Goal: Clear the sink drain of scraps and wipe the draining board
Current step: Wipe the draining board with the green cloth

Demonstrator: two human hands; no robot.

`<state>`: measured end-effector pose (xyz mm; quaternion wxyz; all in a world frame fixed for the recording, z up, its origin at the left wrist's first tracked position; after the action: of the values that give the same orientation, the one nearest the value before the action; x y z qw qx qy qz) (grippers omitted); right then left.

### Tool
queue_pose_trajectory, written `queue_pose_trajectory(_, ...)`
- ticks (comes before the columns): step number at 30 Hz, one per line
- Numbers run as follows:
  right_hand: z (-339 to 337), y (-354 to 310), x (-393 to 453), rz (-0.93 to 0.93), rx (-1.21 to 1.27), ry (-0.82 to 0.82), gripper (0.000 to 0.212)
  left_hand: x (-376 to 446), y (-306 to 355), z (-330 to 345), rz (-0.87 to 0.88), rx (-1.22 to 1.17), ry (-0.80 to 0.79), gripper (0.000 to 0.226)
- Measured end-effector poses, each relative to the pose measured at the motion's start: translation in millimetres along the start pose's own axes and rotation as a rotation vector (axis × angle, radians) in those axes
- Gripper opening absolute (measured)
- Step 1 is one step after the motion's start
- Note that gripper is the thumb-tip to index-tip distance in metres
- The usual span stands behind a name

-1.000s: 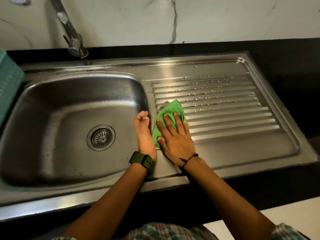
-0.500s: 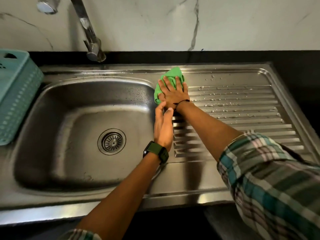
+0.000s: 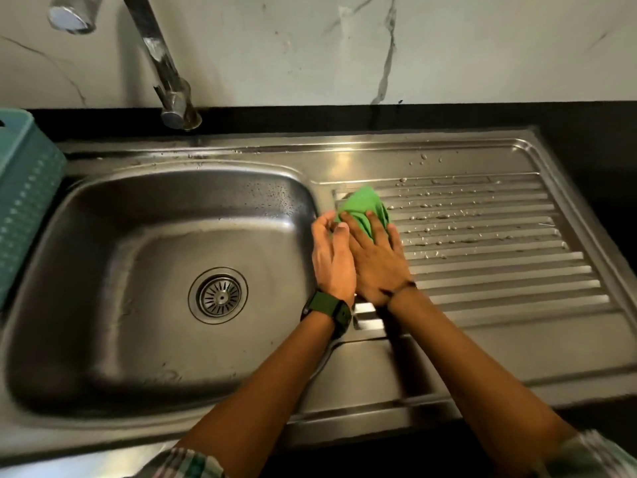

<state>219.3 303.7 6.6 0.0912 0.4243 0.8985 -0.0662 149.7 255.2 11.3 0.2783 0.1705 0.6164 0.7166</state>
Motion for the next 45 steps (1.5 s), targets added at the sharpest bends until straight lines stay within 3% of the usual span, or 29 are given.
queue_pose_trajectory(6,-17,-5,58,0.048,-0.002,0.003,0.058,25,6,12,0.011,-0.019,-0.042,0.026)
queue_pose_trajectory(11,-29,14,59,0.05,0.055,0.03,0.054,18,3,13,0.063,0.091,-0.1,0.045)
queue_pose_trajectory(14,-34,58,57,0.154,0.116,0.049,0.054,16,2,11,0.084,0.188,-0.118,0.057)
queue_pose_trajectory(19,-39,207,41,0.491,0.084,0.03,0.054,12,1,14,0.103,0.203,-0.167,0.06)
queue_pose_trajectory(22,-40,231,42,0.578,0.157,-0.021,0.056,16,-2,10,0.088,0.133,-0.144,0.056)
queue_pose_trajectory(25,-36,184,49,0.541,0.191,-0.013,0.058,18,-4,9,0.082,0.088,-0.134,0.055)
queue_pose_trajectory(30,-20,6,61,0.16,0.134,0.019,0.057,18,-3,11,0.091,0.066,-0.14,0.061)
queue_pose_trajectory(34,-22,-18,62,0.048,0.085,0.041,0.054,17,0,5,0.061,0.037,-0.067,0.068)
queue_pose_trajectory(37,-25,17,51,0.059,0.076,0.088,0.054,8,12,23,0.171,0.241,-0.217,0.07)
queue_pose_trajectory(39,-28,71,40,0.203,0.113,0.128,0.052,3,15,33,0.24,0.32,-0.304,0.071)
queue_pose_trajectory(42,-35,178,21,0.418,0.103,0.104,0.049,4,13,34,0.2,0.325,-0.325,0.068)
queue_pose_trajectory(45,-40,217,20,0.502,0.119,0.076,0.046,2,14,33,0.175,0.301,-0.325,0.066)
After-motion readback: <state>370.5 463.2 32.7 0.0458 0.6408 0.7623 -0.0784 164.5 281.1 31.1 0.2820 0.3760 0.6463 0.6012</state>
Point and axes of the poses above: each hand's wrist, its own x-axis towards the middle knuckle, its own z-axis out of the palm, y = z × x, the point moved 9 cm from there along x, towards the middle knuckle, and after that the axes turned 7 degrees about z, right-handed, at the moved point
